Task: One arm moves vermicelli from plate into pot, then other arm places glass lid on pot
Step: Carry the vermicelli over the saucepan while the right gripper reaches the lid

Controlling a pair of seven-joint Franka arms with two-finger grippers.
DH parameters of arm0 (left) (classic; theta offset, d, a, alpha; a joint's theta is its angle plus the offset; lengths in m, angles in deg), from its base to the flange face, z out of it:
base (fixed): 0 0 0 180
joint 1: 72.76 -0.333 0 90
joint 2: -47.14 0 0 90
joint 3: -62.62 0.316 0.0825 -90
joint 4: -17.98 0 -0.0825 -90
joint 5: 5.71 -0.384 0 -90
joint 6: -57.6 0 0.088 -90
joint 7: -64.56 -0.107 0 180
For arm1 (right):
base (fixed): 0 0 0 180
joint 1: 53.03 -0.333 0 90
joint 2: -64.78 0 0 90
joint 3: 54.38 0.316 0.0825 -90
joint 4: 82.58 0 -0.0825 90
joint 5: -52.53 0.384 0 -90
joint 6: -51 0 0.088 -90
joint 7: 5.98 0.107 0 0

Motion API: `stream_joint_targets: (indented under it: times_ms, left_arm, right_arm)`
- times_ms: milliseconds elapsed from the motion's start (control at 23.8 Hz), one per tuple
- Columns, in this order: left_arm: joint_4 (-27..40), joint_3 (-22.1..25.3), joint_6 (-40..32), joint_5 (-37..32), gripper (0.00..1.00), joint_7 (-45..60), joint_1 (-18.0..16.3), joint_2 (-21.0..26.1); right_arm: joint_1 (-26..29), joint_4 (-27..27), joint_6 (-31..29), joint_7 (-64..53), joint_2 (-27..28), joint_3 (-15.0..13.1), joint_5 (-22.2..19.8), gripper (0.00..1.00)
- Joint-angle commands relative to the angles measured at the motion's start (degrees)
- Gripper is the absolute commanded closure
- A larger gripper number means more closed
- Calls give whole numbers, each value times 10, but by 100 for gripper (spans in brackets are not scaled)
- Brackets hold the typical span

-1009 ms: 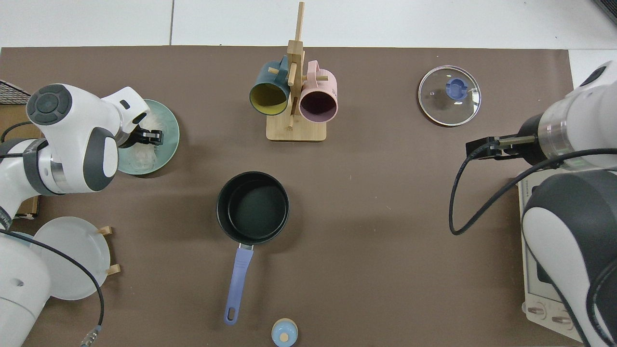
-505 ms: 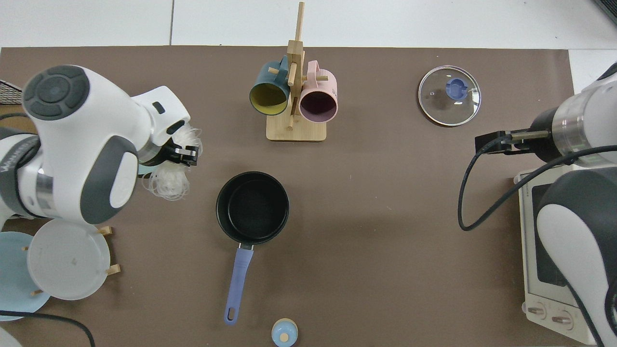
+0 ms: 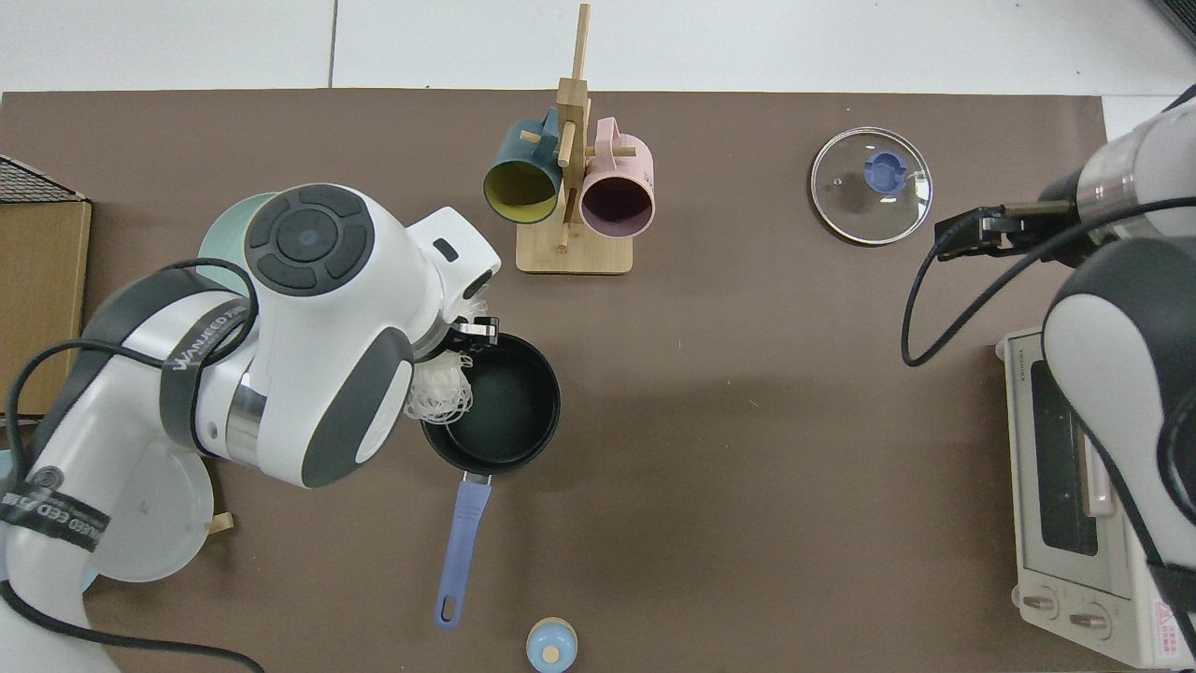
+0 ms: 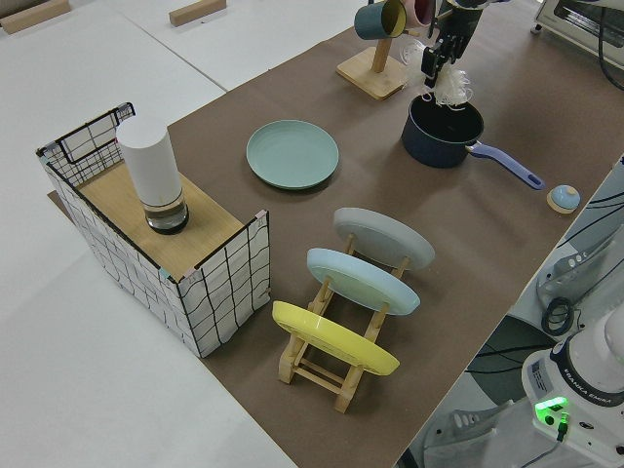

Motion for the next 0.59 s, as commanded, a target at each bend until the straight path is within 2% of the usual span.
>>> stream_joint_targets:
  times_ms: [0, 210, 336, 547]
  left_arm:
    - [100, -13, 70, 2, 100, 40, 6, -45]
    - [140, -37, 100, 2, 100, 65, 6, -52]
    - [161, -49, 119, 2, 100, 76, 9, -52]
    - [189, -53, 185, 0, 100, 91, 13, -38]
  right_arm:
    - [5, -119, -15, -3, 132, 6, 4, 0]
    - [7, -139, -111, -26, 214, 2, -3, 0]
    - [13, -175, -135, -32, 261, -1, -4, 0]
    - [20, -176, -191, -50, 283, -10, -4, 0]
